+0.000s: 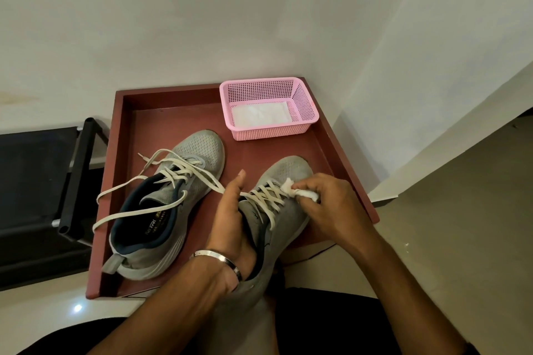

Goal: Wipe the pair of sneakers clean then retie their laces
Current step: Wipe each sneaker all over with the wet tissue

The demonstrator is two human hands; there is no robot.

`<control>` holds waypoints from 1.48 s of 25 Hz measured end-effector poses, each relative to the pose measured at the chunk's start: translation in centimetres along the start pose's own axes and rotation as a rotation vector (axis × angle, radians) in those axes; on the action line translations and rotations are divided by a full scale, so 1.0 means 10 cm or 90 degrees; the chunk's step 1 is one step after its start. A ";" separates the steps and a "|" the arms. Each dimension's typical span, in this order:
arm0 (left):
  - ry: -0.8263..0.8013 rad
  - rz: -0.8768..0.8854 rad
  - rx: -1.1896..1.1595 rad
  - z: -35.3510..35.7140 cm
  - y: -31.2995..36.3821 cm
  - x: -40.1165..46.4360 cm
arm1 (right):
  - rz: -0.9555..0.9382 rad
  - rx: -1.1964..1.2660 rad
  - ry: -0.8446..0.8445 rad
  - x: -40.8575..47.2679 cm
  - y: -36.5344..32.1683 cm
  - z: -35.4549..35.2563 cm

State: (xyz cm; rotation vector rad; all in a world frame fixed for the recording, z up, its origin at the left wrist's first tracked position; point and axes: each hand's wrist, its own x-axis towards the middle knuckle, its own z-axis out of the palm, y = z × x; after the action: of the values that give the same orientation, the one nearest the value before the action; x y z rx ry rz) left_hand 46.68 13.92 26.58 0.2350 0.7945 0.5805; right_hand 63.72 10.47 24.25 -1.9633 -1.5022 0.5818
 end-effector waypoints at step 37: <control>-0.066 0.055 0.082 0.08 -0.27 -0.05 | -0.009 -0.145 0.126 0.15 -0.04 0.06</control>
State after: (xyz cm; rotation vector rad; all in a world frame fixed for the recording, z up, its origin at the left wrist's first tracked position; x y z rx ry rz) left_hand 48.05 11.45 26.34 0.4169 0.7242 0.5942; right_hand 63.41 12.11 24.12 -2.1082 -1.5102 0.2090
